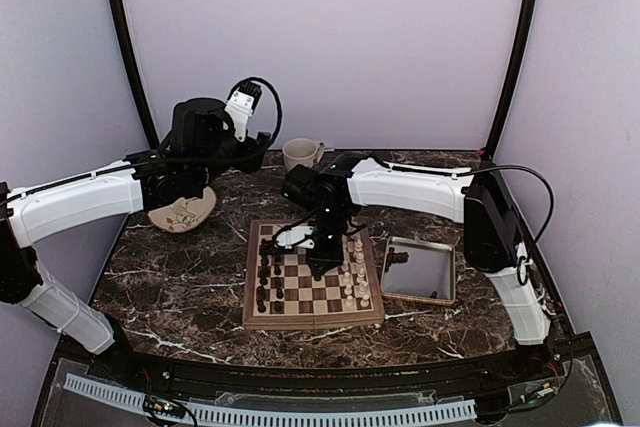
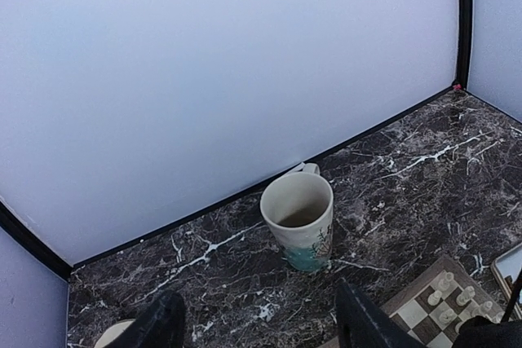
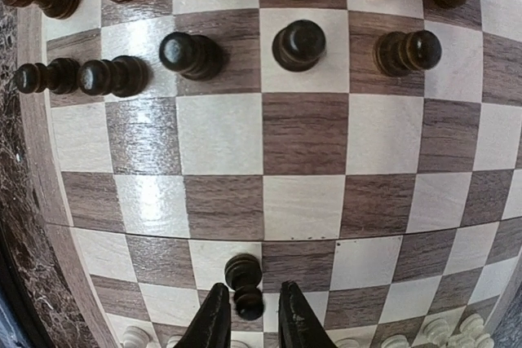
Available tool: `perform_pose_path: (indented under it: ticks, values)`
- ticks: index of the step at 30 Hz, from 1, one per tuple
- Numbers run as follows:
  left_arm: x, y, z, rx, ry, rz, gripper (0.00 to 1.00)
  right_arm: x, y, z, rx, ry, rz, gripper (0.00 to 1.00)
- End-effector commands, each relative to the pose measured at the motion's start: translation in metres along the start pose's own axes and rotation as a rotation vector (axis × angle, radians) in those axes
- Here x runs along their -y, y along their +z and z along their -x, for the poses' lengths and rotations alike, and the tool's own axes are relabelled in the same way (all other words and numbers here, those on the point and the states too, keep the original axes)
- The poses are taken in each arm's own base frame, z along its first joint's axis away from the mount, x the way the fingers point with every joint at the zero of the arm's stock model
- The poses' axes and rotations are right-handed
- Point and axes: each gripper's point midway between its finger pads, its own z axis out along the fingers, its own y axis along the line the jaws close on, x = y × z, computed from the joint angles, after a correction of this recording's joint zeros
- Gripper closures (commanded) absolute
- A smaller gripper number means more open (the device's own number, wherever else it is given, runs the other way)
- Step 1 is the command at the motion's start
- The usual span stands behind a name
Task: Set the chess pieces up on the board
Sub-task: Place the pawn on the chessboard, then pick up the pawn from the chessboard.
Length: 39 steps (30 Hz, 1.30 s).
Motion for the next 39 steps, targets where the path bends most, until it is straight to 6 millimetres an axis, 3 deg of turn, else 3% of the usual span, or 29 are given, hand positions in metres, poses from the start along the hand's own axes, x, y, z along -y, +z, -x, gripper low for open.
perform_pose_path:
  ticks: [1, 4, 8, 12, 16, 20, 25, 31, 34, 39]
  values:
    - [0.006, 0.0, -0.002, -0.005, 0.011, -0.04, 0.35, 0.004, -0.021, 0.006, 0.029, 0.006, -0.038, 0.76]
    - [0.015, 0.005, -0.009, -0.032, 0.02, -0.069, 0.34, 0.004, -0.044, 0.006, 0.066, 0.011, -0.065, 0.75]
    - [0.036, 0.016, -0.019, -0.1, 0.058, -0.155, 0.32, 0.012, -0.08, -0.013, 0.147, 0.068, -0.088, 0.75]
    - [0.067, 0.03, -0.045, -0.256, 0.101, -0.281, 0.37, 0.026, -0.115, -0.054, 0.255, 0.163, -0.126, 0.74]
    - [0.099, 0.031, -0.053, -0.376, 0.087, -0.434, 0.46, 0.043, -0.147, -0.105, 0.414, 0.246, -0.245, 0.75]
    - [0.124, 0.021, -0.078, -0.503, 0.073, -0.553, 0.49, 0.047, -0.151, -0.163, 0.558, 0.37, -0.378, 0.73]
    - [0.142, 0.001, -0.116, -0.664, 0.092, -0.636, 0.54, 0.057, -0.173, -0.197, 0.672, 0.475, -0.493, 0.71]
    - [0.174, -0.025, -0.151, -0.812, 0.14, -0.765, 0.55, 0.066, -0.169, -0.207, 0.654, 0.5, -0.523, 0.7]
    - [0.189, -0.031, -0.17, -0.869, 0.199, -0.796, 0.56, 0.065, -0.166, -0.206, 0.651, 0.495, -0.506, 0.7]
    - [0.202, -0.032, -0.184, -0.909, 0.247, -0.814, 0.56, 0.065, -0.164, -0.208, 0.638, 0.484, -0.518, 0.69]
